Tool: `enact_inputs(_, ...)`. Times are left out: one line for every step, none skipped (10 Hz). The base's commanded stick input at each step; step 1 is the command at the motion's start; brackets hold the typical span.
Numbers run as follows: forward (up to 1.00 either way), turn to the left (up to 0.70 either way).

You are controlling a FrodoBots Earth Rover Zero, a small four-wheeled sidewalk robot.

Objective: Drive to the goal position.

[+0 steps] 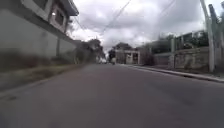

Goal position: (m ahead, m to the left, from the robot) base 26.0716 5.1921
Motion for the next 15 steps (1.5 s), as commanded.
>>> enact_inputs(1.0,0.0)
enact_inputs(1.0,0.0)
enact_inputs(1.0,0.0)
enact_inputs(1.0,0.0)
enact_inputs(1.0,0.0)
enact_inputs(1.0,0.0)
enact_inputs(1.0,0.0)
enact_inputs(1.0,0.0)
enact_inputs(1.0,0.0)
enact_inputs(1.0,0.0)
enact_inputs(1.0,0.0)
enact_inputs(1.0,0.0)
enact_inputs(1.0,0.0)
enact_inputs(1.0,0.0)
enact_inputs(1.0,0.0)
